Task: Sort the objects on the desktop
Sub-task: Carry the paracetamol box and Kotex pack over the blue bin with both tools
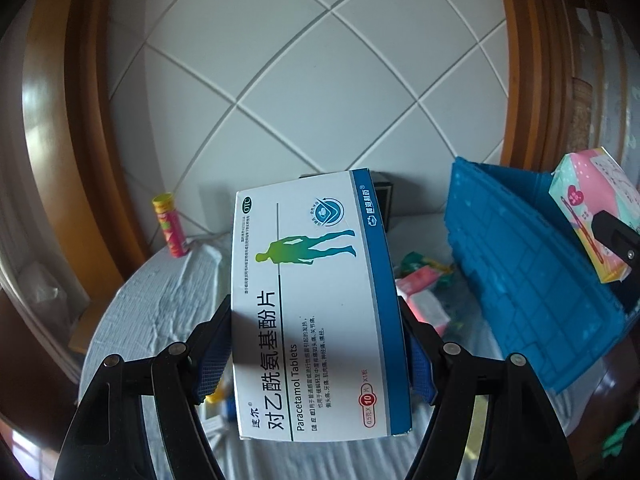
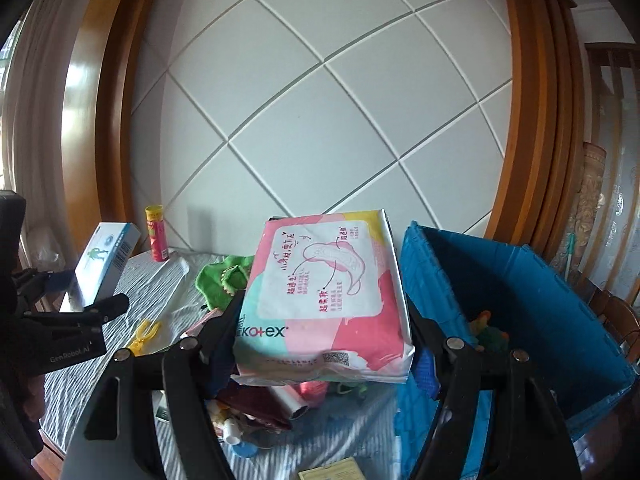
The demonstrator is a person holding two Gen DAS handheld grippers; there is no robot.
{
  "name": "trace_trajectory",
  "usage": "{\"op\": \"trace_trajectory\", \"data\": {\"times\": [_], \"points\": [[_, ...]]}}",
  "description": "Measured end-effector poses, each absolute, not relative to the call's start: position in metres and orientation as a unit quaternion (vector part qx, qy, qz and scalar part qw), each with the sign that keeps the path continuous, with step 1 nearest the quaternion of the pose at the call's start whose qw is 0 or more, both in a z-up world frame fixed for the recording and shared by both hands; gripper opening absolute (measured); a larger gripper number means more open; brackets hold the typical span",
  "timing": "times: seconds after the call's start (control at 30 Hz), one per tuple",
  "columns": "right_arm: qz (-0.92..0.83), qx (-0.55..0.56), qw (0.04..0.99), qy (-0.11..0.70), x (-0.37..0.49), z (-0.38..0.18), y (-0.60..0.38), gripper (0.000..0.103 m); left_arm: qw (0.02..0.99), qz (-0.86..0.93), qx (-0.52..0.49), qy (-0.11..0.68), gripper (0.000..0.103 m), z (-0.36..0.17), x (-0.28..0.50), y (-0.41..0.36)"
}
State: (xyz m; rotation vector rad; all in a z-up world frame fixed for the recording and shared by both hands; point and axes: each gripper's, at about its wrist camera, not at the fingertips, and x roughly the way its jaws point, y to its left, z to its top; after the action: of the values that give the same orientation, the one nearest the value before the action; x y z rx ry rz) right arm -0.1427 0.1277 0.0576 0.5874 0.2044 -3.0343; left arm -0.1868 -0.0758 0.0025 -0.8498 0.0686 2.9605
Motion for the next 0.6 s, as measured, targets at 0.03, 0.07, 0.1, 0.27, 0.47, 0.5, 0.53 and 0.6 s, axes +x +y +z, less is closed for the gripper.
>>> {"op": "trace_trajectory", "data": {"times": [0.03, 0.07, 0.1, 0.27, 0.47, 0.5, 0.53, 0.6], "points": [[-0.98, 0.187, 0.022, 0.064, -0.141, 0.061, 0.142, 0.07, 0.031, 0.961, -0.273, 0.02, 0.073, 0.006, -0.187, -0.06], [-0.981, 0.184, 0.021, 0.063, -0.138, 0.064, 0.158, 0.07, 0.032, 0.962, -0.271, 0.018, 0.073, 0.009, -0.186, -0.045], [-0.981, 0.181, 0.019, 0.063, -0.135, 0.067, 0.178, 0.07, 0.032, 0.962, -0.269, 0.015, 0.073, 0.013, -0.186, -0.029], [-0.984, 0.17, 0.005, 0.061, -0.121, 0.081, 0.27, 0.07, 0.038, 0.964, -0.263, 0.014, 0.073, 0.028, -0.182, 0.061], [-0.982, 0.179, -0.016, 0.066, -0.112, 0.089, 0.369, 0.07, 0.062, 0.96, -0.272, 0.005, 0.073, 0.043, -0.174, 0.157], [-0.981, 0.181, -0.019, 0.063, -0.112, 0.09, 0.384, 0.07, 0.067, 0.96, -0.273, 0.008, 0.073, 0.046, -0.172, 0.174], [-0.981, 0.182, -0.022, 0.059, -0.111, 0.091, 0.396, 0.07, 0.072, 0.958, -0.276, 0.011, 0.073, 0.049, -0.172, 0.188], [-0.982, 0.183, -0.026, 0.05, -0.107, 0.093, 0.416, 0.07, 0.082, 0.957, -0.279, 0.02, 0.073, 0.052, -0.171, 0.21]]}}
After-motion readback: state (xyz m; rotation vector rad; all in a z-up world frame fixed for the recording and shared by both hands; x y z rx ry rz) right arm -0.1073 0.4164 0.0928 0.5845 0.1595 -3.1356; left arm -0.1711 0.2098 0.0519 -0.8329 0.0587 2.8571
